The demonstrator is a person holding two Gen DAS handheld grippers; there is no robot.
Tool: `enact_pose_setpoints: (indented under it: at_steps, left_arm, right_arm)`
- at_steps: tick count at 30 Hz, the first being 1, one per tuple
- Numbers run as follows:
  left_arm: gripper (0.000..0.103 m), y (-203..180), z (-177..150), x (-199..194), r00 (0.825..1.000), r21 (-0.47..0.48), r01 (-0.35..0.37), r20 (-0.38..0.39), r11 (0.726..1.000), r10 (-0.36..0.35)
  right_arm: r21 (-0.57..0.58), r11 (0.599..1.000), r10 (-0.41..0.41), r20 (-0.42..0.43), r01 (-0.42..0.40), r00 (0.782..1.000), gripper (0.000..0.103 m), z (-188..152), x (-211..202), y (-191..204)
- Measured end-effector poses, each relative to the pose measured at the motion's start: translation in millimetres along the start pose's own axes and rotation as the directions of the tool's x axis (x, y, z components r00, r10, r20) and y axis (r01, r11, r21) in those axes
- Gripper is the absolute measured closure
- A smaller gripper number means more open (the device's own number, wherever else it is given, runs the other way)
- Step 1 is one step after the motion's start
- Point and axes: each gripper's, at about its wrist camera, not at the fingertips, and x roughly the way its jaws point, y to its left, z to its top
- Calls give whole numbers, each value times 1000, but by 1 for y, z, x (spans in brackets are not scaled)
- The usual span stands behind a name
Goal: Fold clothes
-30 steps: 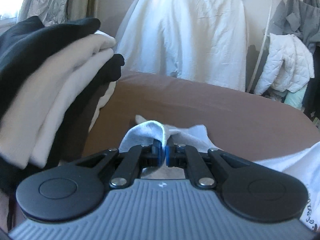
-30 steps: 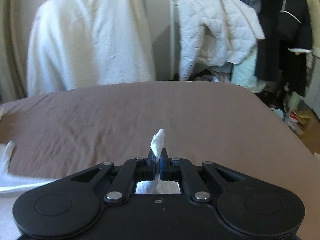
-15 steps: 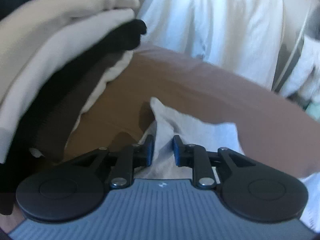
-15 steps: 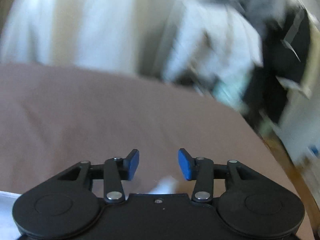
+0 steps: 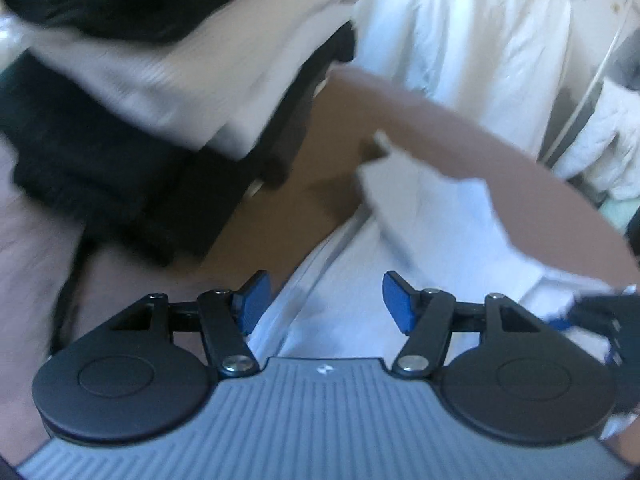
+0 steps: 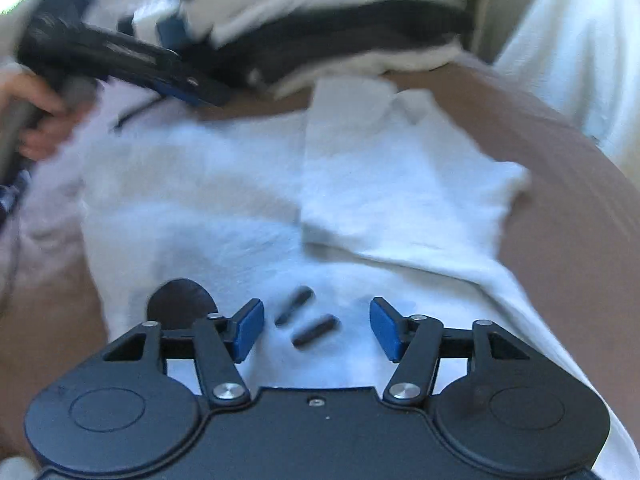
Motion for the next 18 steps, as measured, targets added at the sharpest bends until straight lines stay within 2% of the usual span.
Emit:
enact_pose_setpoints:
  at_steps: [3, 7, 10, 13, 18]
  left_arm:
    - [42, 9, -8, 0, 1000, -42, 3, -14, 999, -4]
    - [42, 14, -12, 4, 1000, -43, 2, -28, 999, -3]
    - [42, 15, -13, 3, 1000, -18, 7, -21, 1000, -7]
    - [42, 15, -15, 1, 1000, 2, 24, -11, 1000, -24]
    - [42, 19, -15, 3, 1000, 12, 23, -9, 1000, -23]
  right_arm:
    - [53, 998, -34, 50, 31, 998, 36, 16, 15, -2]
    - [147, 972, -201, 103, 185, 974, 37, 46, 33, -23]
    - [201, 946, -276, 84, 255, 958, 38, 63, 44, -49]
    - [236, 907, -373, 67, 348, 926, 38, 76, 48, -67]
    - [319, 854, -449, 49, 412, 892, 38, 92, 49, -87]
